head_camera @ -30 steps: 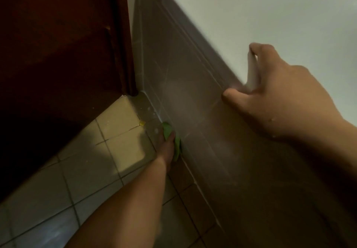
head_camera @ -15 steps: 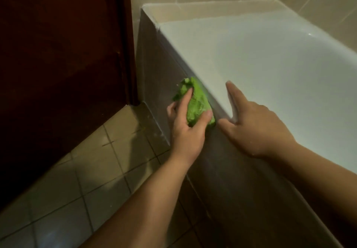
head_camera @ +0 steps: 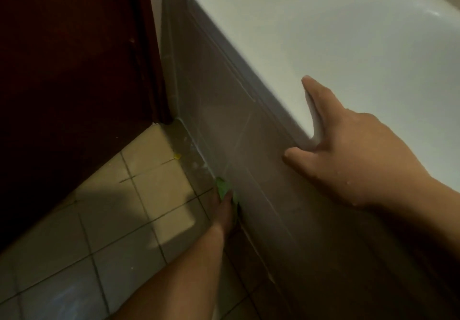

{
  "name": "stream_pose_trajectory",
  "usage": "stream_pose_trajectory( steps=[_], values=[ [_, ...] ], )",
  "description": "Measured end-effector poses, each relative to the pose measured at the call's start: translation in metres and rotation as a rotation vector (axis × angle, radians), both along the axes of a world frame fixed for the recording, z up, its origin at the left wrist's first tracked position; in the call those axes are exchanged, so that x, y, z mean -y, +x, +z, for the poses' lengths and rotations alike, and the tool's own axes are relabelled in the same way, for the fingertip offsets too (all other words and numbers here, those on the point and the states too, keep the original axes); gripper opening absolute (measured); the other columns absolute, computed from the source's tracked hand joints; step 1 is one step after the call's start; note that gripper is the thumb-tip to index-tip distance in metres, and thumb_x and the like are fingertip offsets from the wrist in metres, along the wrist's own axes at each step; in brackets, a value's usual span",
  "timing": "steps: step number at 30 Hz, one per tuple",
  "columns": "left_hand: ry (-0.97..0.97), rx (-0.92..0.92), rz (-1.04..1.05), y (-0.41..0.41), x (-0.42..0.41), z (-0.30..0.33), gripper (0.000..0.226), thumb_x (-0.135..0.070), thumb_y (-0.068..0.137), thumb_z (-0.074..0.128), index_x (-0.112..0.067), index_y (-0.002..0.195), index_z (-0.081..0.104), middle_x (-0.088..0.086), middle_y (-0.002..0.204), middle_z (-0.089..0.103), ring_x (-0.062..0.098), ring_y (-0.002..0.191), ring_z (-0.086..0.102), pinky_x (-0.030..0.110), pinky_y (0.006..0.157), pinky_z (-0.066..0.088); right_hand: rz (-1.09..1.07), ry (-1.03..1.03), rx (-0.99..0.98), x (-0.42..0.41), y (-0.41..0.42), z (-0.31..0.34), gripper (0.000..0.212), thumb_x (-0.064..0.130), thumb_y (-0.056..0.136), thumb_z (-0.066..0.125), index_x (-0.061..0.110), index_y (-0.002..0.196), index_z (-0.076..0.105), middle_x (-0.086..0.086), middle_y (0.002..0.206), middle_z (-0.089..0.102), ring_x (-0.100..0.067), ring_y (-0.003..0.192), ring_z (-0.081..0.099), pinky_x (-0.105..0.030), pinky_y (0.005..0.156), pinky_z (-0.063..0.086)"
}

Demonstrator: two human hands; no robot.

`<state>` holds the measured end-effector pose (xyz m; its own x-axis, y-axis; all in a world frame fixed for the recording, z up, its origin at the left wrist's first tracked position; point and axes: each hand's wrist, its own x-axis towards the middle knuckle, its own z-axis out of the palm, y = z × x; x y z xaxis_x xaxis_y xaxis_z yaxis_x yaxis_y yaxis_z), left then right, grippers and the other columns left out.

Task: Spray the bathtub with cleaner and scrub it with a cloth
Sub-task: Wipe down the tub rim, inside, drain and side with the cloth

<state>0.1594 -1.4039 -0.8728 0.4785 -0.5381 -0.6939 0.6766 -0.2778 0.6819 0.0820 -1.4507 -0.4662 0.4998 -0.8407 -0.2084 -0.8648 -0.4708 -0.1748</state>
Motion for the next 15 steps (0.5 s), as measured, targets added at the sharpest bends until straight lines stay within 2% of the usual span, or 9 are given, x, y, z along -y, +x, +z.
stream_pose_trajectory(
  steps=[4, 7, 9, 11, 12, 13, 15],
  values=[
    [0.04, -0.083, 0.036, 0.006, 0.005, 0.033, 0.065, -0.04, 0.09, 0.068, -0.037, 0.151, 0.046, 0.003, 0.14, 0.06, 0.03, 0.123, 0.06, 0.055, 0.107, 0.048, -0.035, 0.008, 0.027, -0.002, -0.003, -0.001, 0.098, 0.056, 0.078, 0.06, 0.051, 0.157, 0.003, 0.018, 0.079, 0.046, -0.005, 0.07, 0.047, -0.033, 0.06, 0.038],
    [-0.036, -0.025, 0.102, 0.014, 0.003, 0.096, 0.073, -0.031, 0.093, 0.069, -0.033, 0.157, 0.035, 0.001, 0.146, 0.052, 0.024, 0.128, 0.054, 0.042, 0.107, 0.047, -0.04, 0.024, 0.031, -0.006, 0.001, 0.003, 0.095, 0.056, 0.078, 0.058, 0.048, 0.158, 0.008, 0.016, 0.079, 0.045, -0.02, 0.076, 0.052, -0.036, 0.067, 0.041],
    [-0.154, 0.096, 0.115, 0.008, -0.007, 0.149, 0.068, -0.029, 0.091, 0.074, -0.041, 0.15, 0.042, 0.002, 0.146, 0.051, 0.02, 0.126, 0.055, 0.034, 0.102, 0.049, -0.056, 0.036, 0.012, -0.008, 0.003, 0.007, 0.089, 0.057, 0.08, 0.057, 0.042, 0.157, 0.014, 0.008, 0.081, 0.046, -0.024, 0.082, 0.05, -0.037, 0.07, 0.041],
    [-0.284, 0.269, 0.063, -0.001, -0.023, 0.205, 0.063, -0.052, 0.08, 0.081, -0.064, 0.133, 0.047, -0.004, 0.151, 0.042, 0.01, 0.13, 0.051, 0.036, 0.112, 0.043, -0.059, 0.035, 0.021, -0.011, 0.004, 0.011, 0.078, 0.056, 0.083, 0.055, 0.035, 0.15, 0.023, 0.008, 0.081, 0.044, -0.02, 0.074, 0.047, -0.037, 0.066, 0.038],
    [-0.302, 0.376, 0.012, -0.007, -0.031, 0.226, 0.06, -0.062, 0.079, 0.077, -0.071, 0.128, 0.044, -0.007, 0.15, 0.036, 0.005, 0.132, 0.046, 0.033, 0.116, 0.038, -0.062, 0.038, 0.019, -0.012, 0.004, 0.012, 0.072, 0.056, 0.083, 0.054, 0.032, 0.146, 0.027, 0.011, 0.08, 0.042, -0.014, 0.07, 0.044, -0.037, 0.063, 0.036],
    [-0.333, 0.52, -0.027, -0.013, -0.037, 0.239, 0.057, -0.063, 0.082, 0.071, -0.072, 0.129, 0.041, -0.005, 0.148, 0.035, 0.004, 0.133, 0.043, 0.028, 0.117, 0.036, -0.062, 0.042, 0.015, -0.012, 0.004, 0.012, 0.068, 0.056, 0.084, 0.053, 0.03, 0.142, 0.029, 0.012, 0.08, 0.04, -0.007, 0.068, 0.04, -0.037, 0.061, 0.033],
    [-0.416, 0.728, -0.024, -0.022, -0.042, 0.252, 0.056, -0.057, 0.088, 0.067, -0.068, 0.135, 0.039, 0.0, 0.137, 0.039, 0.002, 0.129, 0.046, 0.015, 0.108, 0.039, -0.052, 0.027, 0.008, -0.012, 0.003, 0.009, 0.067, 0.058, 0.084, 0.051, 0.028, 0.139, 0.031, 0.011, 0.079, 0.039, -0.005, 0.067, 0.036, -0.037, 0.059, 0.031]
  ],
)
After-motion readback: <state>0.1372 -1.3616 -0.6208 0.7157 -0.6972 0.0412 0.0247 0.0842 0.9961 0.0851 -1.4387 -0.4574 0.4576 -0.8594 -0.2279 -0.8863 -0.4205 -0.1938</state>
